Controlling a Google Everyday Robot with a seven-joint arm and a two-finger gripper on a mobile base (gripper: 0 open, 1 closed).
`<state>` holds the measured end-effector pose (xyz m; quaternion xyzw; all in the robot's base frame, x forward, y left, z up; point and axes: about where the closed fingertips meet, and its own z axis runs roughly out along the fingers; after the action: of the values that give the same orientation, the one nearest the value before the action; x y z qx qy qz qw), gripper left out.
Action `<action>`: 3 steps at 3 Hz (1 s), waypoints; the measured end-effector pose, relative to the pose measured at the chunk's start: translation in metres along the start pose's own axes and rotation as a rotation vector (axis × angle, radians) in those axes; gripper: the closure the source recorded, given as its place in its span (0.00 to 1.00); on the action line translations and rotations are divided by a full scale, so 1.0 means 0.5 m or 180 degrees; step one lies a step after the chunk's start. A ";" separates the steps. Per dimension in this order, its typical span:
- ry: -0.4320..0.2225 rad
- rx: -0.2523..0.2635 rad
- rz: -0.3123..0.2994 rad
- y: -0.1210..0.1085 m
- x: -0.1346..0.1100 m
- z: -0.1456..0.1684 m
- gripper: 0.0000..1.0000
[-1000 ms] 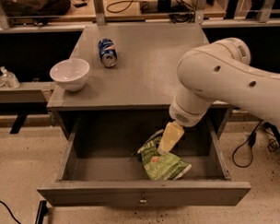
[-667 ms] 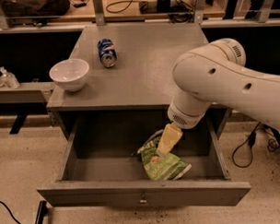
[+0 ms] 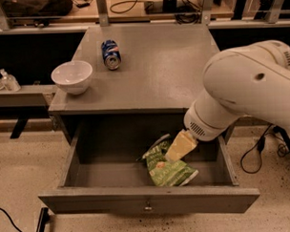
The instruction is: Pick green jalapeno chip bag from top drawer and place on counter
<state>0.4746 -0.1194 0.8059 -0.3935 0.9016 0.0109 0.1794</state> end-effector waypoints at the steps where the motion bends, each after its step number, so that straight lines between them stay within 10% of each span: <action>1: -0.0123 -0.0075 0.0272 0.004 0.029 0.001 0.36; 3: -0.0518 -0.0292 0.0405 -0.020 0.015 0.142 0.36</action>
Offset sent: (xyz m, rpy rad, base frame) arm 0.0302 -0.0019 -0.0659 0.2630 -0.0207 -0.0842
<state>0.4992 -0.1202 0.7382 -0.3411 0.9057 0.0954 0.2328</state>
